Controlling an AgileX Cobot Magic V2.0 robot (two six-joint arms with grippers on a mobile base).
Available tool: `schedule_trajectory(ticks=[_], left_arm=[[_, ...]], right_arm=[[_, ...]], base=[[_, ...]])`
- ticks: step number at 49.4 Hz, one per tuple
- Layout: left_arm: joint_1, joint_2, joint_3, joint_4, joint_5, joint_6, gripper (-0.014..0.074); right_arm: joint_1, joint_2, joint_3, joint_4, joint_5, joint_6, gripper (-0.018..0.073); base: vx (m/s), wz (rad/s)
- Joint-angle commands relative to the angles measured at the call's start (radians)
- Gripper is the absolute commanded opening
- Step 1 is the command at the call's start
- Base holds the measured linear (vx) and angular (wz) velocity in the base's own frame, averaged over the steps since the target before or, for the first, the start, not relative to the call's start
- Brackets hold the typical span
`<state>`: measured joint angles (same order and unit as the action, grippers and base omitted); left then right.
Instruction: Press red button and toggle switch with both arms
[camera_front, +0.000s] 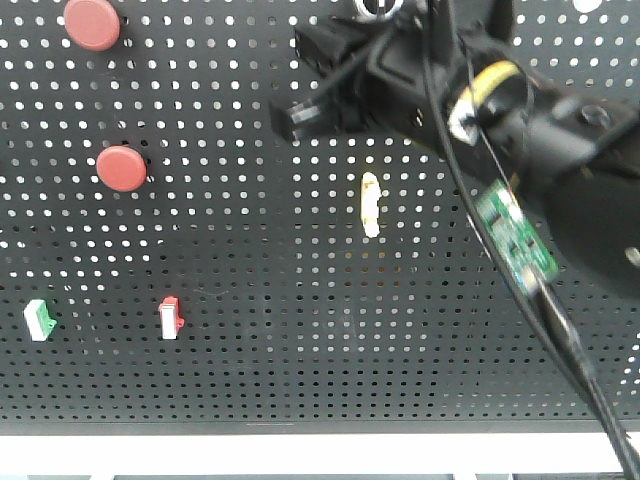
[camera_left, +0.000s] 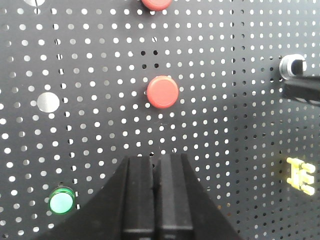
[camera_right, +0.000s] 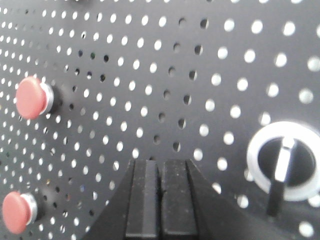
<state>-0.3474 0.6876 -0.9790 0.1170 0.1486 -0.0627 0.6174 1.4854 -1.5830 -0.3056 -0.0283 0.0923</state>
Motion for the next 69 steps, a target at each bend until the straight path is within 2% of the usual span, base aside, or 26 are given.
schedule_trajectory(ticks=[1, 8, 28, 32, 39, 47, 56, 69], left_arm=[[-0.003, 0.004, -0.025, -0.007, -0.078, -0.008, 0.0002], [-0.003, 0.004, -0.025, -0.006, -0.079, -0.008, 0.0002], [-0.003, 0.004, -0.025, -0.006, -0.089, -0.008, 0.0002], [-0.003, 0.004, -0.025, -0.006, -0.089, -0.008, 0.0002], [-0.003, 0.004, -0.025, -0.006, -0.084, -0.008, 0.0002], [-0.003, 0.004, -0.025, -0.006, -0.083, -0.008, 0.0002], [-0.003, 0.004, -0.025, -0.006, -0.073, -0.008, 0.0002], [-0.003, 0.004, -0.025, -0.006, -0.045, -0.008, 0.0002]], right_arm=[[-0.043, -0.034, -0.039, 0.000, -0.054, -0.007, -0.0003], [-0.115, -0.039, -0.039, 0.011, -0.055, 0.001, -0.0003], [-0.124, -0.104, -0.039, 0.000, -0.034, -0.003, -0.0003], [-0.118, -0.119, -0.038, 0.001, 0.010, -0.002, -0.0003], [-0.074, -0.165, -0.021, 0.026, 0.166, -0.002, -0.0003], [-0.062, -0.273, 0.147, 0.026, 0.084, -0.005, -0.0003], [-0.063, -0.411, 0.340, 0.008, 0.080, -0.007, -0.0003], [-0.063, -0.526, 0.458, -0.003, 0.091, -0.004, -0.0003]], base=[[0.00, 0.00], [0.00, 0.00], [0.00, 0.00], [0.00, 0.00], [0.00, 0.00], [0.00, 0.00], [0.00, 0.00], [0.00, 0.00]])
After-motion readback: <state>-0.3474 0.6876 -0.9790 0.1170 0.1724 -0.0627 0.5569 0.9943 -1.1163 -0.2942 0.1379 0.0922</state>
